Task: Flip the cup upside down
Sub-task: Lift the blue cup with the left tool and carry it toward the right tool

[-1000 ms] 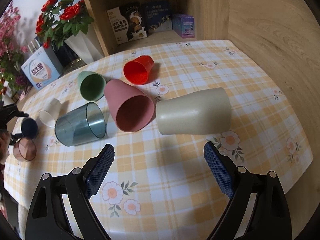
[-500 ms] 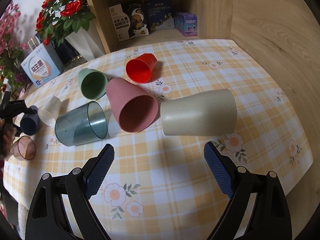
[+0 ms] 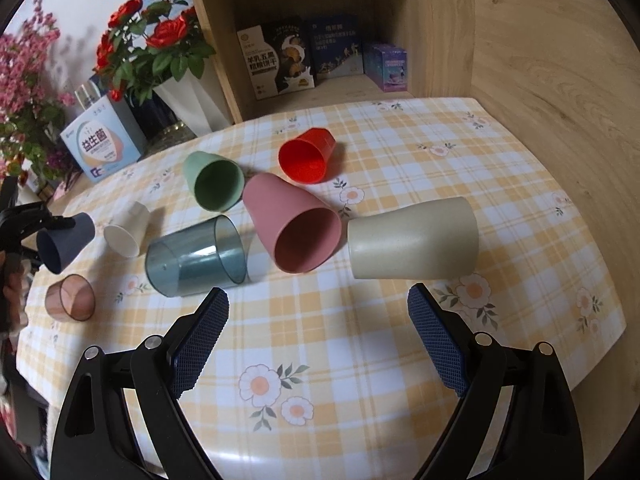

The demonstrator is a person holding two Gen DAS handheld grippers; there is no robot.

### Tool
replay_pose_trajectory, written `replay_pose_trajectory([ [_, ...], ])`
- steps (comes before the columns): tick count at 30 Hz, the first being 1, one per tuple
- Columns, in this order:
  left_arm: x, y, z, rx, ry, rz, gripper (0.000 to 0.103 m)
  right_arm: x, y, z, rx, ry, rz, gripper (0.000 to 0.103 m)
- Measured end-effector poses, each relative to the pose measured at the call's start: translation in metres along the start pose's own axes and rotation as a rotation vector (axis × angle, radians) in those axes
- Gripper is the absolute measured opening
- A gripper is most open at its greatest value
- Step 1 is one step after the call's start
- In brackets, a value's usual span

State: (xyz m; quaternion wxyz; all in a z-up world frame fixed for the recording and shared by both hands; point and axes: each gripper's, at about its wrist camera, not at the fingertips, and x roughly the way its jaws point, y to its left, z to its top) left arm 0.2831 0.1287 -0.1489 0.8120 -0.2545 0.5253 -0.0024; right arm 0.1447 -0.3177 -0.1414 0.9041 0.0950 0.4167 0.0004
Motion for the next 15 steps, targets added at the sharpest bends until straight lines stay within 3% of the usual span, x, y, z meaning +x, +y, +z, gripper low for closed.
replay_pose_trajectory([
  [7,-0.045,-0.053,-0.049,0.142,-0.021,-0.056,0.067,-0.021,-0.004,-0.003,0.016,-0.042,0.017,0.088],
  [15,-0.035,-0.092,-0.142,0.235,0.087,-0.125,0.067,-0.033,-0.025,-0.013,0.062,-0.05,0.017,0.088],
])
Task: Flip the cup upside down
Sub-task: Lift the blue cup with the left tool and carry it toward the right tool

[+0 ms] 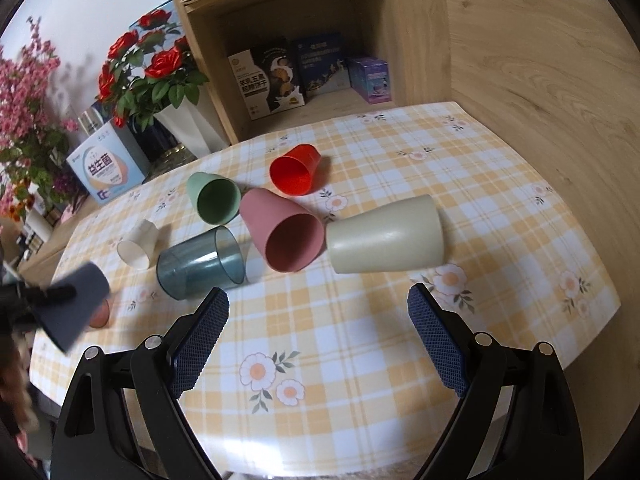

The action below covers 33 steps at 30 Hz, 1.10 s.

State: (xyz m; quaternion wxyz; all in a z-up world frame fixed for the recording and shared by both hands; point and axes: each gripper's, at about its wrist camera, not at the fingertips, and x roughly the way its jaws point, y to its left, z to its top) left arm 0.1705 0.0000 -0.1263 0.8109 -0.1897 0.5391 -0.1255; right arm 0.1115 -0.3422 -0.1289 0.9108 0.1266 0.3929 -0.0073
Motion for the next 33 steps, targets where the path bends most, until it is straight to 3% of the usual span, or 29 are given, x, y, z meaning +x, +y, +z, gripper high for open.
replay_pose_trajectory([
  [11,0.06,-0.052,-0.049,0.03,0.09,-0.061,0.067,-0.012,-0.029,-0.009,0.029,0.0,-0.038,0.088],
  [24,0.099,-0.083,-0.059,0.145,0.085,-0.007,0.067,-0.013,-0.049,-0.008,0.064,-0.004,-0.073,0.088],
  [33,0.121,-0.085,-0.06,0.146,0.125,-0.011,0.067,-0.007,-0.043,-0.01,0.054,0.014,-0.072,0.088],
])
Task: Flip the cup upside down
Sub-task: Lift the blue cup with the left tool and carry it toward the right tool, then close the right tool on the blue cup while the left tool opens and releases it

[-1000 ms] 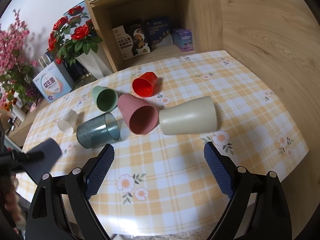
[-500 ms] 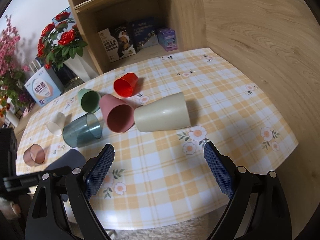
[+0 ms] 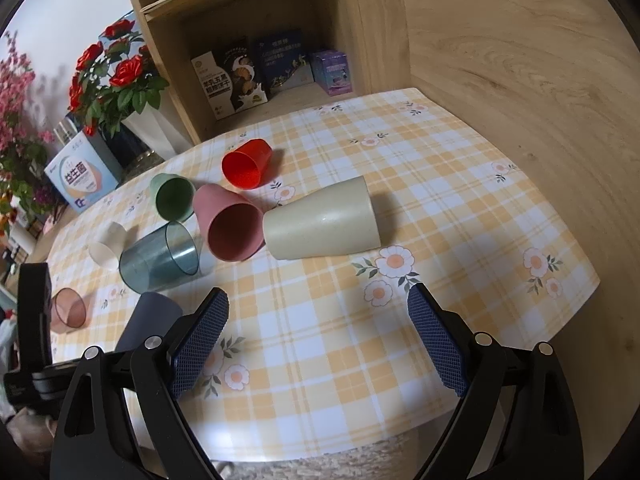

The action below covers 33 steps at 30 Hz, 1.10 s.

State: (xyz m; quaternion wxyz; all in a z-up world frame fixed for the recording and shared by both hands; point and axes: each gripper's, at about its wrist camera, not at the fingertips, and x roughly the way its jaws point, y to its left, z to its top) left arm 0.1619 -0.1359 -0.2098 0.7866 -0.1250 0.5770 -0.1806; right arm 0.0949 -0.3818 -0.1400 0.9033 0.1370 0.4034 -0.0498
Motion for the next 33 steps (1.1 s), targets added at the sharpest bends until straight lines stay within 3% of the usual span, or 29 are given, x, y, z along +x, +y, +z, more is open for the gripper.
replay_pose_trajectory([
  [5,0.0,-0.004,0.0,0.02,-0.002,-0.009,0.067,-0.001,-0.001,0.002,0.004,0.002,0.002,0.088],
  [8,-0.006,-0.005,0.001,0.032,-0.019,-0.015,0.076,-0.001,0.0,0.003,0.009,0.005,0.004,0.088],
  [9,-0.01,-0.006,0.001,0.041,-0.032,-0.004,0.081,-0.001,0.0,0.003,0.008,0.006,0.004,0.088],
  [14,-0.028,-0.006,0.0,0.074,-0.079,0.029,0.087,0.001,0.006,0.004,0.001,0.033,0.023,0.088],
  [18,-0.051,-0.005,-0.003,0.118,-0.151,0.107,0.092,0.006,0.015,0.004,-0.008,0.069,0.037,0.088],
  [22,-0.07,0.004,-0.008,0.137,-0.201,0.176,0.094,0.013,0.027,0.006,-0.026,0.131,0.043,0.088],
  [26,-0.093,0.026,-0.01,0.093,-0.272,0.223,0.097,0.024,0.043,0.009,-0.05,0.215,0.062,0.088],
  [33,-0.132,0.068,-0.017,0.033,-0.381,0.294,0.097,0.056,0.08,0.015,-0.019,0.38,0.179,0.088],
])
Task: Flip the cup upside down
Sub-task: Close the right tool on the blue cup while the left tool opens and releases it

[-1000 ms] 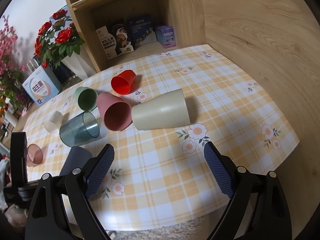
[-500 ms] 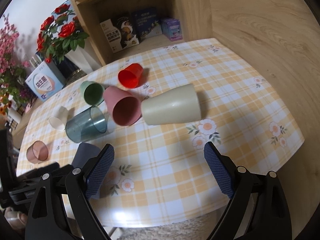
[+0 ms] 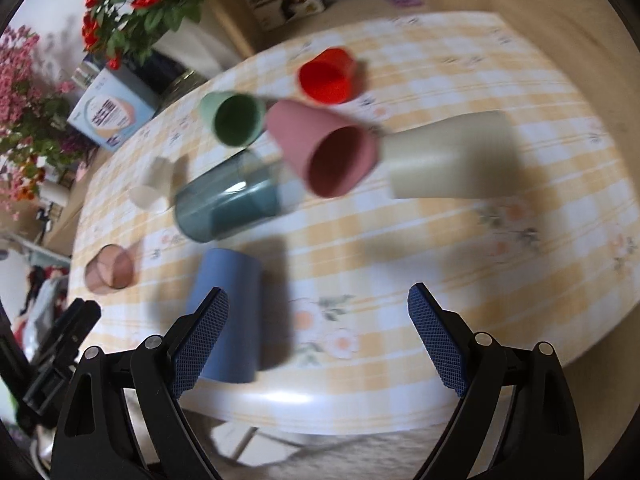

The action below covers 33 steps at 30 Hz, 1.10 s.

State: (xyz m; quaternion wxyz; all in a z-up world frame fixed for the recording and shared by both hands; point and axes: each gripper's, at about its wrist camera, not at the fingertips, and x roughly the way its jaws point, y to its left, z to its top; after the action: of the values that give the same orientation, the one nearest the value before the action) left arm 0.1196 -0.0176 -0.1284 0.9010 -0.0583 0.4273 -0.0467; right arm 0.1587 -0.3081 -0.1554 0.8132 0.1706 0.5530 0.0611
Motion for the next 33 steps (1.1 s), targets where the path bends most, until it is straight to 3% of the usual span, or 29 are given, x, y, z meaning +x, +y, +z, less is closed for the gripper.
replay_pose_trajectory([
  [5,-0.006,0.029,-0.003,-0.041,-0.022,0.047,0.097,0.027,0.029,0.012,-0.004,0.089,0.046,0.088],
  [13,-0.009,0.061,-0.008,-0.128,-0.033,0.042,0.097,0.069,0.067,0.022,-0.027,0.176,0.013,0.088],
  [30,-0.006,0.074,-0.01,-0.168,-0.028,0.037,0.097,0.107,0.072,0.027,0.027,0.251,0.023,0.088],
  [31,-0.006,0.073,-0.01,-0.167,-0.027,0.036,0.097,0.108,0.071,0.026,0.032,0.258,0.028,0.078],
  [32,-0.006,0.073,-0.01,-0.167,-0.026,0.036,0.097,0.11,0.07,0.025,0.035,0.267,0.027,0.063],
  [33,-0.006,0.073,-0.01,-0.167,-0.025,0.037,0.097,0.112,0.069,0.025,0.041,0.276,0.03,0.062],
])
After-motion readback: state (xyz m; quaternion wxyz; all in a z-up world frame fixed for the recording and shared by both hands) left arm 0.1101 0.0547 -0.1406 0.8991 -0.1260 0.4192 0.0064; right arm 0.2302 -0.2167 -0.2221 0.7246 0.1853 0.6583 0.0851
